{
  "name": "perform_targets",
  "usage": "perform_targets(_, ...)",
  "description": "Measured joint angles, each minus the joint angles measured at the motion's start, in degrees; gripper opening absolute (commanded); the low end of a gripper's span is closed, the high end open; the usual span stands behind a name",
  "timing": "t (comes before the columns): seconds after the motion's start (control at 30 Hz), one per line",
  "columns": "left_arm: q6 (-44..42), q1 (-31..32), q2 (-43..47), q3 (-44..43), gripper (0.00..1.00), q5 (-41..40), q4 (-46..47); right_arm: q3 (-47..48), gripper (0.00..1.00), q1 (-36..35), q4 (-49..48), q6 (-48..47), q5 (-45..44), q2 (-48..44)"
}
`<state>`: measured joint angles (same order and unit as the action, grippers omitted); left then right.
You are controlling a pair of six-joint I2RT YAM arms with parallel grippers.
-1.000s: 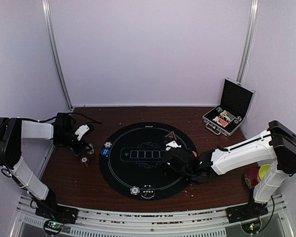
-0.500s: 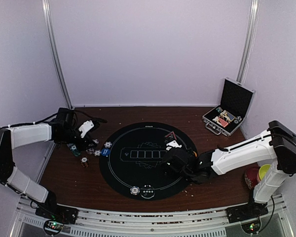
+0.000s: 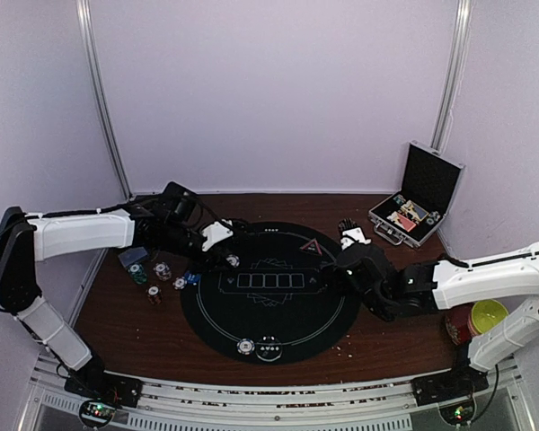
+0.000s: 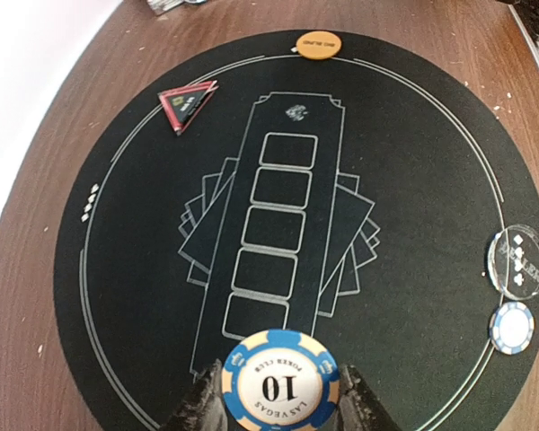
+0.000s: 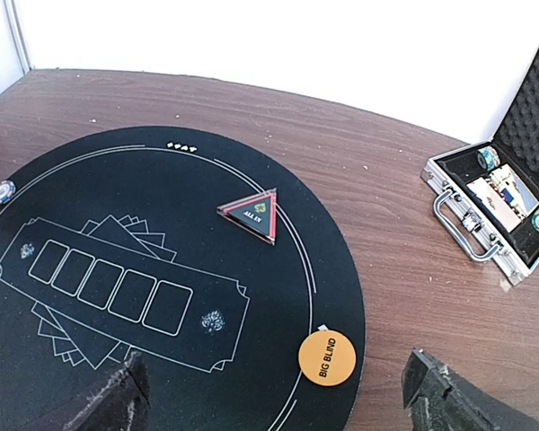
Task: Distribute texas hold em gaming equipment
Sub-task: Place the poker chips pile on the poker table mat.
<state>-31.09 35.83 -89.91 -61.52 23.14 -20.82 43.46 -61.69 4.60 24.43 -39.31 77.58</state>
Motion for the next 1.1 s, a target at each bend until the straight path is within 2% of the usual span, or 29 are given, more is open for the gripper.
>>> perform_targets(0.2, 0.15, 2.93, -5.03, -2.99, 0.25, -0.98, -0.76, 0.00, 1.00, 0.00, 0.00, 0.00, 0.13, 1.05)
perform_targets(0.37, -0.24, 3.10, -4.22, -0.81, 0.25, -3.45, -0.31, 0.00, 1.00, 0.00, 0.00, 0.00, 0.57, 1.97)
perform_targets(0.6, -1.42, 3.54, -5.11, -0.98, 0.25, -2.58, -0.50, 0.00, 1.00, 0.00, 0.00, 0.00, 0.42, 2.58)
perform_targets(0.93, -1.75, 9.70, -17.75, -8.15, 0.26, -2.99, 0.02, -0.02, 1.00, 0.72, 0.04, 0.20, -0.81, 2.14)
perform_targets(1.03, -1.05, 11.56, -19.67, -9.11, 0.32, -3.37, 1.20, -0.33, 1.00, 0.98, 0.07, 0.50, -1.11, 1.01)
perform_targets(1.1, -0.46, 12.72, -20.39, -9.40, 0.48, -3.85, 2.10, -0.63, 1.00, 1.20, 0.04, 0.79, -1.29, -0.02)
